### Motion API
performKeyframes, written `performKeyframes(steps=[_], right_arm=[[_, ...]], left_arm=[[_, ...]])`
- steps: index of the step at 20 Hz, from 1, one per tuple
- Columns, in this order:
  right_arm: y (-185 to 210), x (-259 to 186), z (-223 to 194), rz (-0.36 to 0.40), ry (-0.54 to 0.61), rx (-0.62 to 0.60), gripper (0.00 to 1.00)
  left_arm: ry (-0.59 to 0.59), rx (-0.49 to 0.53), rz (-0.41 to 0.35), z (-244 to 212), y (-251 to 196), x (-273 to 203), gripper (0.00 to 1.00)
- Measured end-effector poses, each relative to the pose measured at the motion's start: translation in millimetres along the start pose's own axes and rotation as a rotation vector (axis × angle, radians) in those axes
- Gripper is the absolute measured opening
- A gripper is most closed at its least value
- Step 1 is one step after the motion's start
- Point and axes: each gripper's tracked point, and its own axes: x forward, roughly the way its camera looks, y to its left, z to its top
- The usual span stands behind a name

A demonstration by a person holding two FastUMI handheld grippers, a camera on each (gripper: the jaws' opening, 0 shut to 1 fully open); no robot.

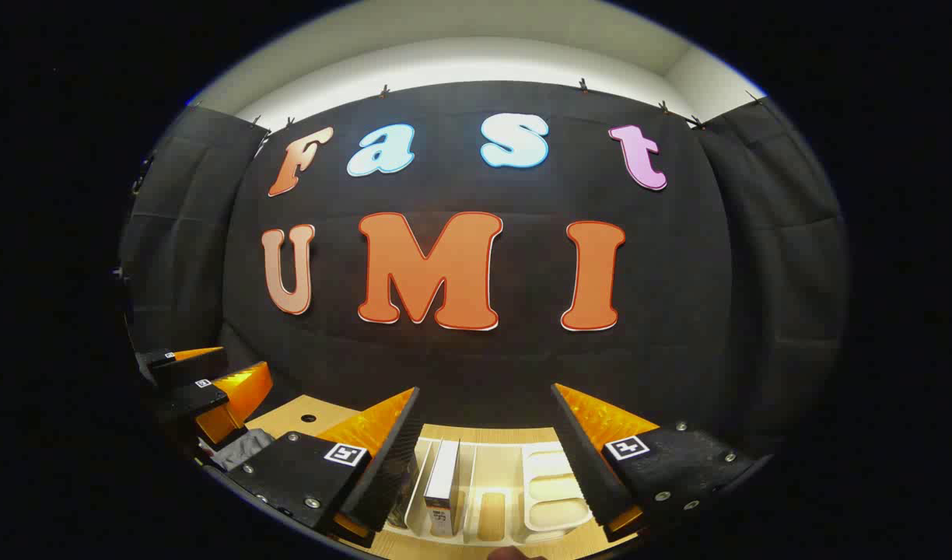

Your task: Open the schoolbag, grab two books from the bookshelf and put them into the schoolbag.

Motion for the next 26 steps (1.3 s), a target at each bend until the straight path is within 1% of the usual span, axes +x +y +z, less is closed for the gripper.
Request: performKeyframes(steps=[3, 5, 7, 10, 12, 14, 17, 20, 22, 24, 26], right_arm=[[-6, 5, -8, -0.013, 0.046, 0.015, 0.95], [-2, 12, -13, -0.005, 0.075, -0.003, 0.95], [8, 21, -15, 0.024, 0.085, -0.025, 0.95], [27, 21, -21, 0.071, 0.115, 0.005, 0.95], [39, 19, -21, 0.097, 0.114, 0.002, 0.95], [37, 19, -18, 0.082, 0.101, -0.011, 0.95], [32, 16, -7, 0.06, 0.055, 0.012, 0.95], [20, 14, -8, 0.031, 0.053, 0.004, 0.95], [16, 14, -9, 0.02, 0.048, -0.003, 0.95], [18, 12, -10, 0.024, 0.042, -0.002, 0.95], [16, 14, -11, 0.018, 0.042, -0.009, 0.95]], left_arm=[[-0.002, -0.011, -0.023, 1, -3, 2, 0.98], [0.01, -0.035, -0.013, -2, -2, 8, 0.97], [0.034, -0.055, -0.041, -6, -11, 7, 0.97], [0.029, -0.05, -0.017, -5, -5, 9, 0.97], [0.011, -0.039, -0.03, 0, -8, 10, 0.97], [-0.001, -0.018, -0.04, 1, -6, 10, 0.97], [-0.007, 0.005, -0.054, 3, -8, 11, 0.97], [-0.024, 0.034, -0.046, 5, -1, 8, 0.97], [-0.026, 0.033, -0.042, 3, 1, 9, 0.96], [-0.027, 0.025, -0.039, 2, 3, 5, 0.98], [-0.042, 0.022, -0.024, 2, 7, 4, 0.97]])
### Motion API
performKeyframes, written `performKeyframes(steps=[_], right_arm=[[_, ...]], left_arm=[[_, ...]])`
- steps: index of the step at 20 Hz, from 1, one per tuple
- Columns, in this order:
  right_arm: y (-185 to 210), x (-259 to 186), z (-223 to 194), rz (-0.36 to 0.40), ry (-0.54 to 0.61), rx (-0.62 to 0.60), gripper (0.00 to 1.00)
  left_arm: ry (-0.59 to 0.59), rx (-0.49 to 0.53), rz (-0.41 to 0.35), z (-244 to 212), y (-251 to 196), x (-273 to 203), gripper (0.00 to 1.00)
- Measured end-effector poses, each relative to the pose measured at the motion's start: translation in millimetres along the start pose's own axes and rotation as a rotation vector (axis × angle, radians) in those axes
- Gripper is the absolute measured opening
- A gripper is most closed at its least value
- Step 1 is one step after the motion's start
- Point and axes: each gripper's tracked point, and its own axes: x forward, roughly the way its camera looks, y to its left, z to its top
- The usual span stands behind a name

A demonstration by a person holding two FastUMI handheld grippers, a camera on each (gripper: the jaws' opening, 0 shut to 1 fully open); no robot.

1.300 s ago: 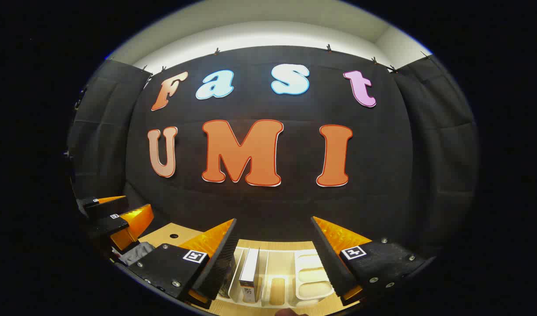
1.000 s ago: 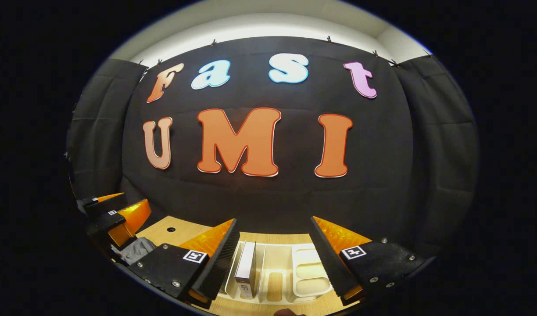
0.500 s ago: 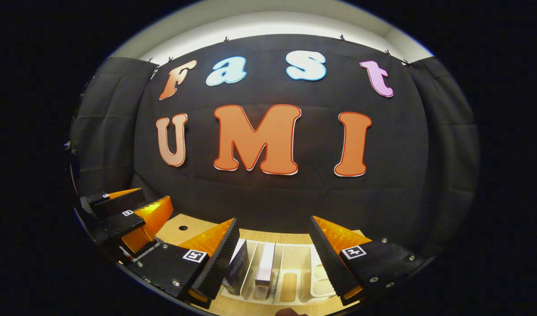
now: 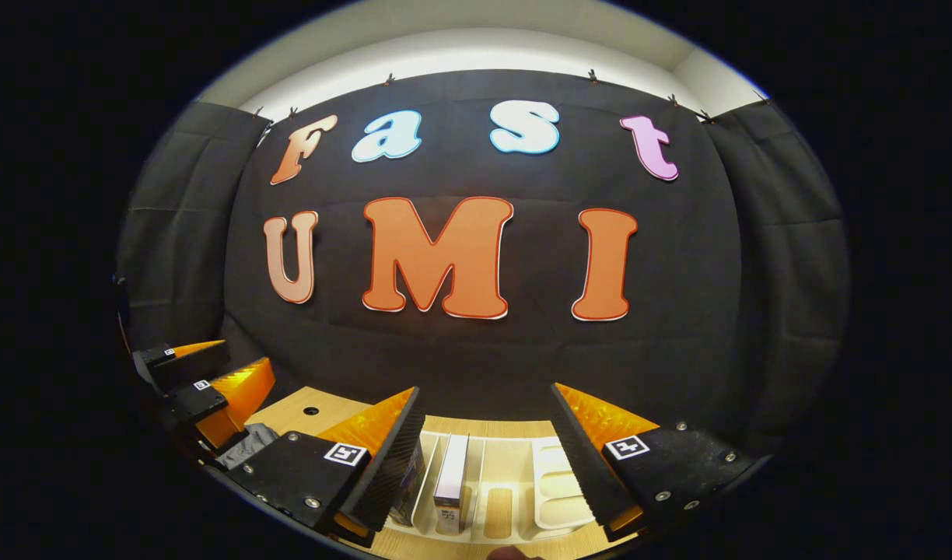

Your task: Open the schoolbag, grab two books from the bookshelf and put them into the schoolbag.

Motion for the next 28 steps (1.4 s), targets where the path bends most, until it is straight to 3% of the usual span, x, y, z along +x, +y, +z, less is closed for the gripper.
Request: performKeyframes(steps=[10, 19, 25, 28], right_arm=[[15, 0, -6, 0.031, -0.001, -0.007, 0.95], [-10, 0, -16, 0.002, 0.008, -0.026, 0.95], [-27, 1, -35, 0.008, 0.044, -0.028, 0.95], [-36, 3, -39, 0.014, 0.048, -0.039, 0.95]], left_arm=[[0.024, 0.066, 0.058, -12, 19, -5, 0.97], [0.209, 0.344, 0.089, -69, 53, -33, 0.97], [0.4, 0.521, 0.112, -117, 82, -62, 0.97], [0.467, 0.547, 0.11, -131, 86, -78, 0.96]])
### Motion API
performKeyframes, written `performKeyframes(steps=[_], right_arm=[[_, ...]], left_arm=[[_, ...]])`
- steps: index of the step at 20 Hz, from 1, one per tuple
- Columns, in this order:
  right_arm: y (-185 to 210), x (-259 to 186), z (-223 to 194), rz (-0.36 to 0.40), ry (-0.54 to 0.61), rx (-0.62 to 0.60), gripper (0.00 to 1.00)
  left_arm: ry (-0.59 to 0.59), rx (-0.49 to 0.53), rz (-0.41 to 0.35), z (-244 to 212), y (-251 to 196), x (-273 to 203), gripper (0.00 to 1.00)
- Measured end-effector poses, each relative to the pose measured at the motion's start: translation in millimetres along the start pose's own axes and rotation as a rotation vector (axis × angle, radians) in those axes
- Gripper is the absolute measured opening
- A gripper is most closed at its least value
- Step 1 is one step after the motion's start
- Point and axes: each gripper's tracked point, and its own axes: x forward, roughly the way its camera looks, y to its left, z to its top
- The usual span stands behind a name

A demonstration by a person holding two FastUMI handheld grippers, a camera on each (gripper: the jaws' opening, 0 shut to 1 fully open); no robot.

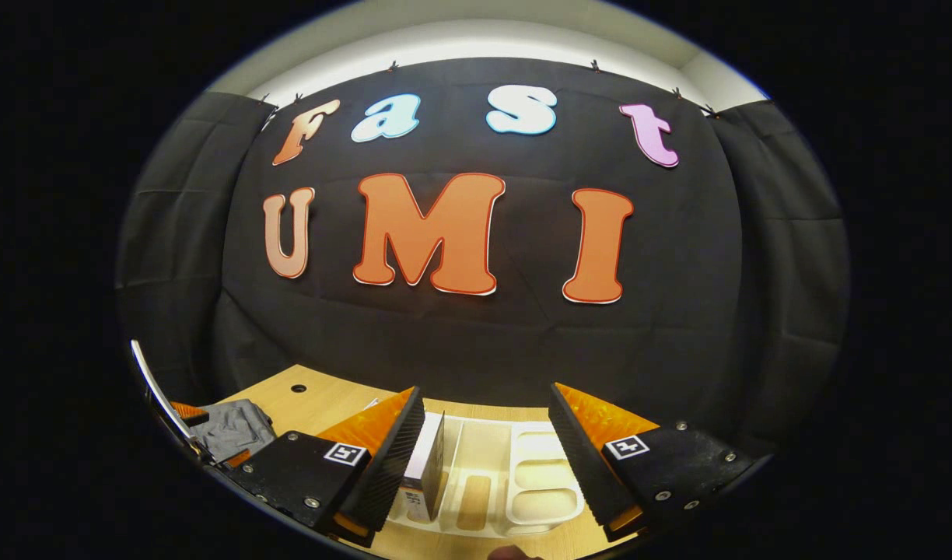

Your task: Open the schoolbag, grab two books from the bookshelf and put them into the schoolbag.

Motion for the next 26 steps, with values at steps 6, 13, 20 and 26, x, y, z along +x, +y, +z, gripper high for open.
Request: performKeyframes(steps=[6, 13, 20, 26], right_arm=[[-19, 4, -13, 0.025, 0.01, -0.012, 0.95], [-38, 4, -26, 0.055, 0.02, -0.002, 0.95], [-56, 2, -30, 0.059, 0.019, 0.003, 0.95], [-61, 0, -29, 0.072, 0.021, 0.003, 0.96]], left_arm=[[0.089, 0.126, 0.043, -32, 6, -10, 0.96], [0.213, 0.229, 0.063, -71, 9, -6, 0.96], [0.274, 0.325, 0.195, -92, 26, 1, 0.93], [0.242, 0.403, 0.232, -80, 38, 20, 0.71]])
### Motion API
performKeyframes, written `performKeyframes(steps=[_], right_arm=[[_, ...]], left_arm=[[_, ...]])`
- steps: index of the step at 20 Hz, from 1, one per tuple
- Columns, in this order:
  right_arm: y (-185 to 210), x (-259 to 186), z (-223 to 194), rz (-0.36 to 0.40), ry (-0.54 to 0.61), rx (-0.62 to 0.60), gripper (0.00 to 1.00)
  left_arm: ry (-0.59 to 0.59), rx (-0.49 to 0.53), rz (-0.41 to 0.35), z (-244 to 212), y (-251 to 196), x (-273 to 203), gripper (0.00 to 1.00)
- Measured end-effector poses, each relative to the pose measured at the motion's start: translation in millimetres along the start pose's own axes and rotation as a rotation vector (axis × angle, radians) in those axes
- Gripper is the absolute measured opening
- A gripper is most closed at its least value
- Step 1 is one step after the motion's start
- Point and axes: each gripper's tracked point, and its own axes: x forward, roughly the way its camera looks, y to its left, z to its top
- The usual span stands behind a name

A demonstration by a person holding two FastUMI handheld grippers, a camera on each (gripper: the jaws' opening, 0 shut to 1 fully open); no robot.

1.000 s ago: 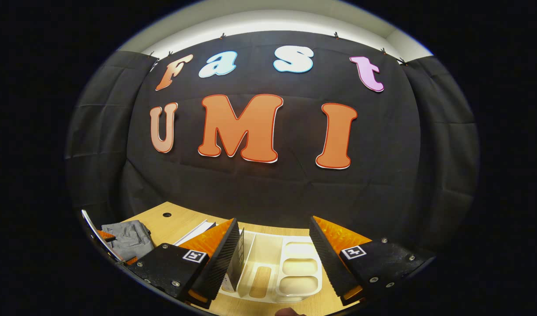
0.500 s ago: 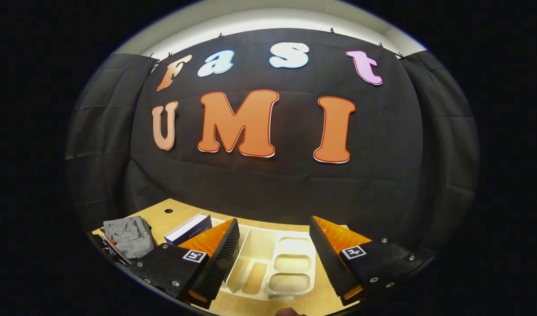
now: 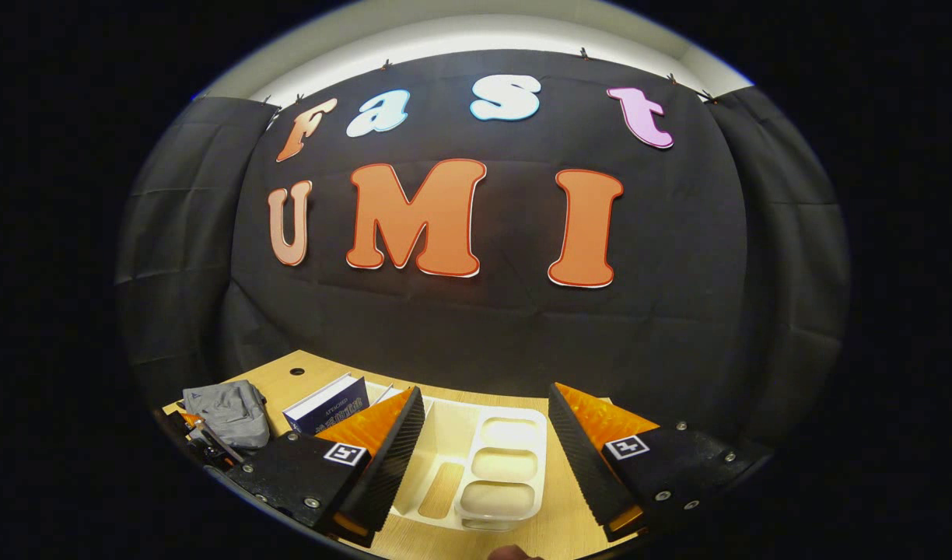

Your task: Open the schoolbag, grab two books from the bookshelf and put them into the schoolbag.

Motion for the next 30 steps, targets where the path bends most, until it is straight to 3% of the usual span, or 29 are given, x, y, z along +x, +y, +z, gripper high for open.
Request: performKeyframes(steps=[4, 5, 6, 8, 9, 10, 15, 20, 24, 30], right_arm=[[3, 4, 3, -0.022, -0.002, -0.015, 0.95], [7, 5, 3, -0.029, 0.002, -0.013, 0.95], [11, 6, 6, -0.032, 0.002, -0.009, 0.96], [23, 8, 10, -0.038, -0.001, -0.007, 0.95], [28, 10, 10, -0.047, 0.001, -0.009, 0.95], [33, 11, 10, -0.059, 0.006, -0.01, 0.95], [67, 13, 21, -0.105, 0.008, -0.014, 0.95], [104, 19, 27, -0.132, 0.033, -0.038, 0.95], [128, 28, 32, -0.152, 0.062, -0.068, 0.96], [163, 49, 15, -0.095, 0.217, -0.041, 0.95]], left_arm=[[0.011, -0.016, -0.022, -6, 6, 22, 0.66], [0.009, -0.024, -0.027, -8, 8, 25, 0.72], [0.002, -0.031, -0.034, -7, 11, 29, 0.58], [-0.024, -0.044, -0.037, -5, 20, 32, 0.48], [-0.037, -0.057, -0.042, -4, 24, 33, 0.52], [-0.044, -0.07, -0.056, -5, 28, 35, 0.34], [-0.091, -0.142, -0.135, -3, 52, 48, 0.17], [-0.142, -0.238, -0.213, 2, 85, 58, 0.11], [-0.155, -0.347, -0.323, 10, 111, 67, 0.11], [-0.211, -0.419, -0.477, 32, 141, 78, 0.11]])
